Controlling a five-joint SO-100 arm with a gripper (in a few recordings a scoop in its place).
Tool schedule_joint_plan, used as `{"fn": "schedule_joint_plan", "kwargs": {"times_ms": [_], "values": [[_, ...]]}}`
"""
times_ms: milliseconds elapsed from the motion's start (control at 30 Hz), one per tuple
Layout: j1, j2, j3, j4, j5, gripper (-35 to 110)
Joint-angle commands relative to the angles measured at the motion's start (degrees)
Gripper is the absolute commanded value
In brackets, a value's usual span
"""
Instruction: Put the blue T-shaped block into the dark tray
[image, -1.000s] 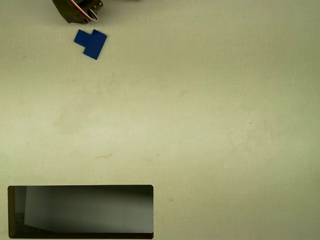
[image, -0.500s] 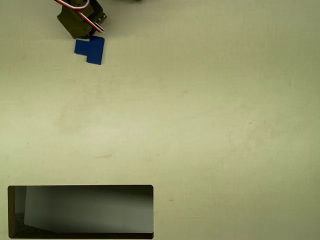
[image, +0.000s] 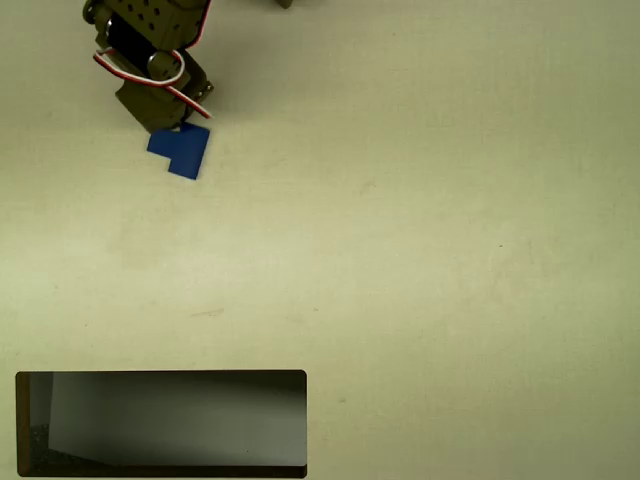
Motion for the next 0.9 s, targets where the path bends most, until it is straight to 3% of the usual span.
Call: {"fn": "schedule_joint_plan", "kwargs": {"times_ms": [0,367,600,733,867], "values": [[-0.7,-2.9,-5.1,1.2,1.8,0],[-2.5,-10.6,-16.4,5.3,3.5,0],[7.4,-1.8,-25.7,28.1,-5.9,0],[11.9,-7.1,-27.7,23.0,-10.3,0],[10.0,-14.8,-28.4,13.6,-7.2,0]]}}
